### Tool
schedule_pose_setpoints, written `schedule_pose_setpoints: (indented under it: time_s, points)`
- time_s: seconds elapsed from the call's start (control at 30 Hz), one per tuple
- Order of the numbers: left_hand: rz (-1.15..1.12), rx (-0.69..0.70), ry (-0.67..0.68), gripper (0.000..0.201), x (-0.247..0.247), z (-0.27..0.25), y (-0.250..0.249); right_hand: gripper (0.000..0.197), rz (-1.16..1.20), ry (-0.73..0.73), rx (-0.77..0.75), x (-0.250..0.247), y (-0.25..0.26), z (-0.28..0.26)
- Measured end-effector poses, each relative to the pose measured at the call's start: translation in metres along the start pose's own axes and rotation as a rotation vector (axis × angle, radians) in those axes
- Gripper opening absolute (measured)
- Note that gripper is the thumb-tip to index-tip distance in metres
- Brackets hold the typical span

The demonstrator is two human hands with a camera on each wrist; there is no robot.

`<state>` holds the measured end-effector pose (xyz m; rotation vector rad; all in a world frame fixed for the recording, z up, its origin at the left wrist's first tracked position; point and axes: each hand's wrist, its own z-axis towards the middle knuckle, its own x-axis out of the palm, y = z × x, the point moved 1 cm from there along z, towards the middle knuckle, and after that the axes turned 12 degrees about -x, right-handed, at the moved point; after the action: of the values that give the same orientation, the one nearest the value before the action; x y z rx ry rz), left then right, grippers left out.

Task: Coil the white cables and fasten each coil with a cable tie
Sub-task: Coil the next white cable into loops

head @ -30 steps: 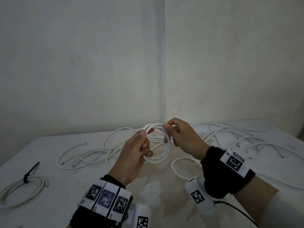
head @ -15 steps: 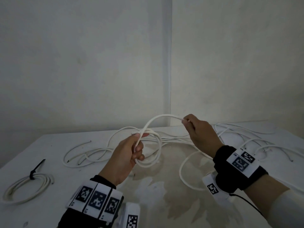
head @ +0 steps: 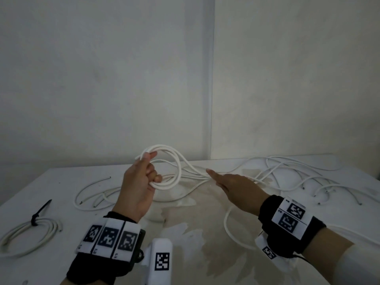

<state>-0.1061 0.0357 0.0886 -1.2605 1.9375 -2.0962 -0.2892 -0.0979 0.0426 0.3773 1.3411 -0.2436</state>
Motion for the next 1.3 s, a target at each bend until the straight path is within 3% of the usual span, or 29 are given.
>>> schedule_pose_setpoints:
  time_s: [0.1,0.13,0.2,0.23,0.3,0.4,0.5,0.6,0.63,0.7,0.77,0.87,1.0,1.13,1.3]
  points:
    - [-0.030,0.059,-0.054,0.024,-0.001,0.005,-0.002,0.082,-0.243,-0.250,-0.156,0.007,-0.002,-0.003]
    - [-0.022,0.078,-0.065,0.024,0.001,0.006,-0.002,0.075,-0.353,-0.325,-0.226,0.008,0.001,-0.002]
    - [0.023,0.115,-0.087,0.022,0.007,0.006,0.001,0.031,-0.491,-0.407,-0.323,0.004,0.014,0.000]
    - [0.058,0.141,-0.098,0.021,0.010,0.005,0.003,0.021,-0.513,-0.442,-0.364,0.001,0.020,0.002]
    - [0.171,0.206,-0.122,0.021,0.016,0.004,0.006,0.024,-0.501,-0.436,-0.427,-0.004,0.034,0.007]
    - [0.321,0.258,-0.144,0.024,0.023,0.005,0.012,0.014,-0.540,-0.436,-0.572,-0.009,0.052,0.010]
    - [0.314,0.137,-0.091,0.028,0.030,0.003,0.018,0.027,-0.538,-0.467,-0.687,-0.016,0.064,0.013]
    - [0.420,0.080,0.011,0.030,0.030,-0.001,0.027,0.013,-0.420,-0.525,-0.735,-0.019,0.065,0.018]
    - [0.478,0.089,0.055,0.029,0.027,-0.002,0.031,0.007,-0.344,-0.549,-0.731,-0.021,0.065,0.019]
    - [0.620,0.119,0.157,0.027,0.021,-0.004,0.040,0.013,-0.175,-0.562,-0.671,-0.026,0.068,0.020]
    - [0.642,0.073,0.222,0.029,0.018,-0.006,0.047,0.010,-0.087,-0.501,-0.592,-0.031,0.070,0.023]
    - [0.482,-0.069,0.220,0.031,0.019,-0.005,0.049,0.016,-0.032,-0.400,-0.535,-0.033,0.068,0.025]
    - [0.629,-0.014,0.203,0.032,0.026,-0.009,0.046,0.019,0.267,-0.293,-0.285,-0.039,0.063,0.025]
    - [0.595,-0.105,0.196,0.031,0.031,-0.010,0.042,0.033,0.556,-0.376,-0.205,-0.041,0.050,0.025]
    - [0.412,-0.239,0.214,0.034,0.028,-0.012,0.035,0.020,0.685,-0.375,-0.171,-0.044,0.036,0.025]
